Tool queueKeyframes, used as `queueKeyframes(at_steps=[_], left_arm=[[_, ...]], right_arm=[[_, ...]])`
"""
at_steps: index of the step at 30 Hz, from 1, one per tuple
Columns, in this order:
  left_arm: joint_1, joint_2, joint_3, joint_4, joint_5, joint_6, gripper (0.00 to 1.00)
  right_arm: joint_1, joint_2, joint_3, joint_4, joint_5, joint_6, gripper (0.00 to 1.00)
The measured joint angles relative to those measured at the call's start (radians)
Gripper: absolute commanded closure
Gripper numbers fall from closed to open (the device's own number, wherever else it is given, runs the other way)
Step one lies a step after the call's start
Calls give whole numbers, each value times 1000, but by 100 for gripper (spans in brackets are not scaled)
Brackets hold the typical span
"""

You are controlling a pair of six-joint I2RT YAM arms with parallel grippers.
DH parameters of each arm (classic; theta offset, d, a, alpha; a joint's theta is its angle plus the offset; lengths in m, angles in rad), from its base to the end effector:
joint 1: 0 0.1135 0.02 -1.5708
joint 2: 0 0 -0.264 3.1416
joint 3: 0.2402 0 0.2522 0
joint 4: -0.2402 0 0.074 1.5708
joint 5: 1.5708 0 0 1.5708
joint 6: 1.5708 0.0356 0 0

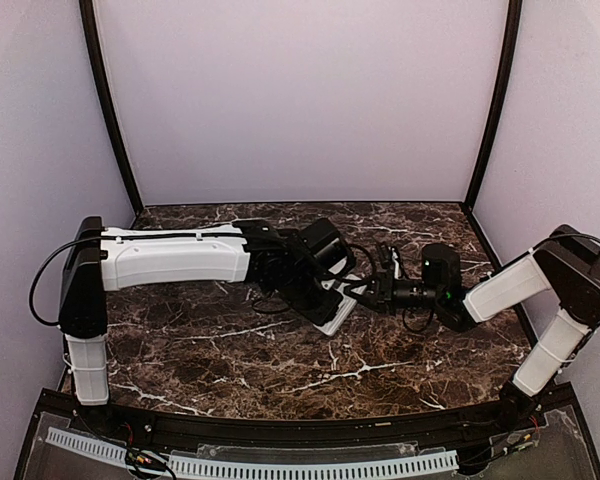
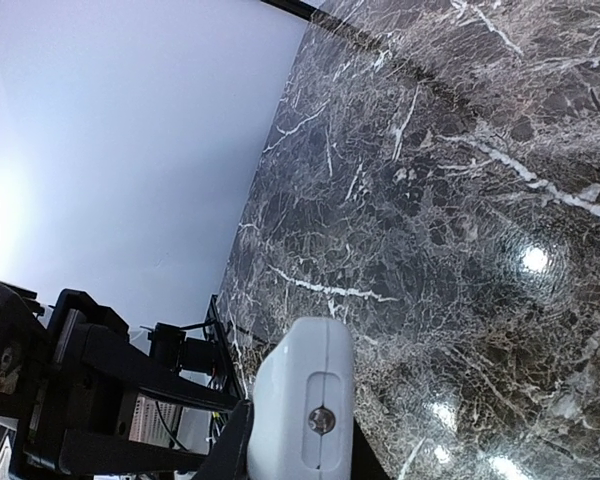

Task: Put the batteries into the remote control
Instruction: Load the battery cover onto the remote control without the battery cover.

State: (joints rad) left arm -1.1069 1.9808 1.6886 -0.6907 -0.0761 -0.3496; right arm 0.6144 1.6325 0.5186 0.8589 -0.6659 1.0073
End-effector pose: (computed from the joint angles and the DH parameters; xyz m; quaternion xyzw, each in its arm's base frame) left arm 0.1983 -0.3903 0.2514 0.3433 0.8927 -0.1655 0.2403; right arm 0.2299 0.1891 0.1579 -0.0500 0.7724 0.5970 0.2106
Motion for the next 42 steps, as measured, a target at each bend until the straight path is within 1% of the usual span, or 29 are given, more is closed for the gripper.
queueKeyframes(at_steps=[7, 13, 22, 32, 35, 36, 37, 38, 39, 40, 41, 42], left_arm=[[3, 24, 31, -14, -9, -14, 88], [3, 38, 37, -15, -9, -15, 83], [3, 38, 45, -13, -3, -13, 71], [5, 38, 46, -10, 1, -14, 58], [6, 38, 46, -10, -1, -11, 48], [6, 38, 46, -10, -2, -8, 42], [6, 38, 46, -11, -2, -6, 39], [7, 37, 46, -11, -3, -1, 33], [8, 34, 46, -11, -3, 4, 30], [10, 31, 45, -10, -3, 9, 23], [12, 26, 42, -6, -3, 15, 19], [15, 14, 30, 6, 0, 22, 12]], right_arm=[[0, -12, 0, -14, 27, -3, 100], [0, -13, -2, -18, 31, 8, 100], [-19, -17, -12, 1, 3, 54, 100], [-33, -34, -19, 10, -20, 60, 100], [-37, -34, -20, 11, -29, 66, 100], [-39, -34, -21, 14, -35, 69, 100], [-41, -34, -22, 19, -37, 71, 100], [-43, -34, -23, 24, -41, 72, 100], [-46, -34, -24, 27, -45, 74, 100], [-48, -34, -26, 35, -53, 79, 100], [-51, -34, -28, 41, -60, 83, 100], [-51, -34, -29, 48, -68, 88, 100]])
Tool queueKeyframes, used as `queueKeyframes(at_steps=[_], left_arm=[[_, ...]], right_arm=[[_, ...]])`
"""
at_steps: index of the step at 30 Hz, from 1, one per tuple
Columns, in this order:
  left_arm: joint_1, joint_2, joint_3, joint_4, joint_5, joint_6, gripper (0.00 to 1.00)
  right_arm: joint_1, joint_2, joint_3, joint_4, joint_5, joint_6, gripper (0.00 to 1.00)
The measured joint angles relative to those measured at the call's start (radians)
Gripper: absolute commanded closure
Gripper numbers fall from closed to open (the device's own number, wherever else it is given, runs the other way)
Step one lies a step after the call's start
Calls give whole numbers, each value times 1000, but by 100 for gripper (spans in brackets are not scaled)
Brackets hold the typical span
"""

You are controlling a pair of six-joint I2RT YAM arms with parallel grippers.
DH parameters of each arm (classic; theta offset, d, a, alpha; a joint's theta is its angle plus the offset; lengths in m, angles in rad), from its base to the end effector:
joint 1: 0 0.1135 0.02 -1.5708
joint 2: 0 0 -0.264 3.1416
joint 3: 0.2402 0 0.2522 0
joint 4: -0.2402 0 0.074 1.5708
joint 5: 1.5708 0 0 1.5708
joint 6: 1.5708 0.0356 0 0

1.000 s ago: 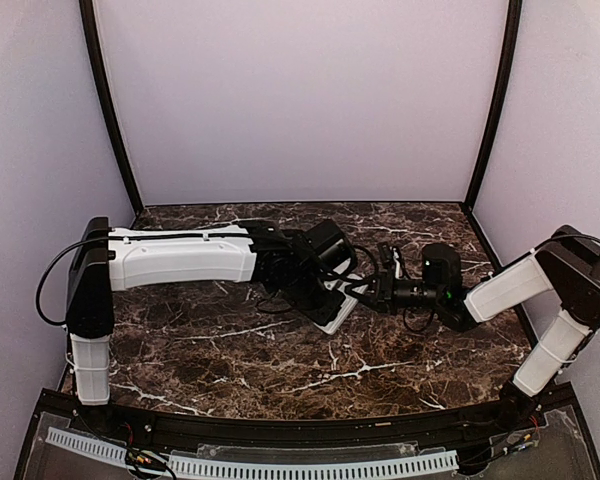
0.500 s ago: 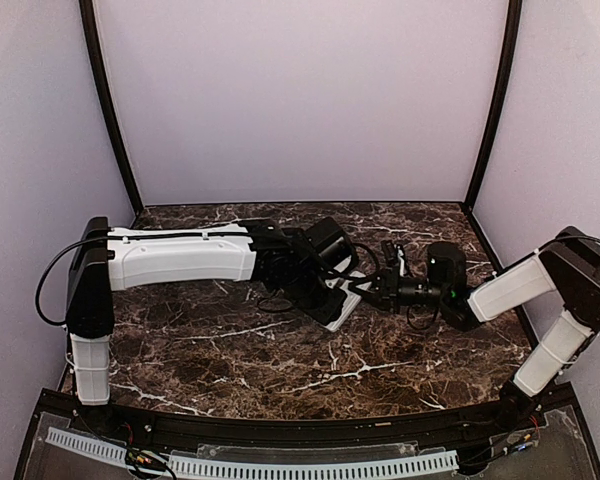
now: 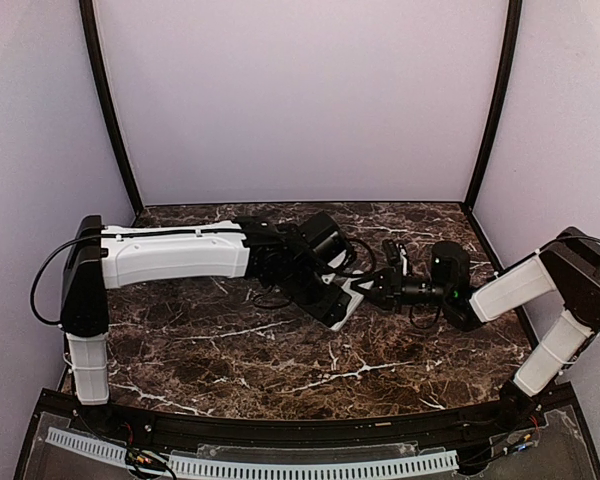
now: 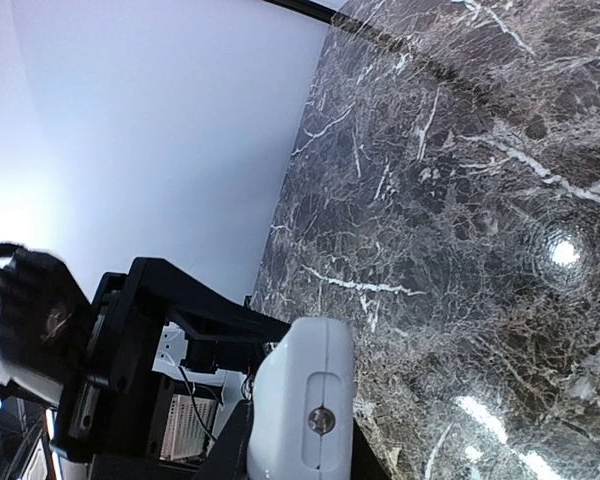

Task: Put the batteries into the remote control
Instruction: Load the battery cover onto the remote control without the battery cover, then press the battery cover on the remote control.

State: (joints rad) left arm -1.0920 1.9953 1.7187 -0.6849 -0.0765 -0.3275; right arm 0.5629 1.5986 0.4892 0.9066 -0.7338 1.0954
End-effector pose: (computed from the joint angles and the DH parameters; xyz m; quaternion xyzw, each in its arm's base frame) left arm 0.2067 -0.3923 0.2551 0.3449 0.8887 -0.1677 0.2511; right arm 0.2313 0.1741 0.1645 -0.0283 0.7576 0.6227 0.1934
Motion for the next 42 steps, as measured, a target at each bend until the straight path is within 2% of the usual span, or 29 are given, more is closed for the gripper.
queueKeyframes(at_steps=[3, 6, 10, 13, 19, 27, 42], left_arm=[[2, -46, -39, 29, 14, 23, 3], [8, -103, -81, 70, 44, 40, 1], [21, -184, -145, 137, 113, 48, 6], [40, -233, -206, 187, 174, 44, 14], [89, -257, -282, 229, 246, 36, 23], [92, -256, -301, 248, 291, 31, 28], [92, -207, -304, 273, 326, 1, 42]], right_arm=[[0, 0, -4, 24, -21, 9, 100], [0, 0, -6, 35, -34, 14, 100], [0, 0, -6, 39, -48, 14, 100], [0, 0, -6, 43, -62, 15, 100], [0, -2, -6, 63, -96, 18, 100], [0, -6, -5, 85, -124, 26, 100], [4, -6, 6, 95, -137, 31, 100]])
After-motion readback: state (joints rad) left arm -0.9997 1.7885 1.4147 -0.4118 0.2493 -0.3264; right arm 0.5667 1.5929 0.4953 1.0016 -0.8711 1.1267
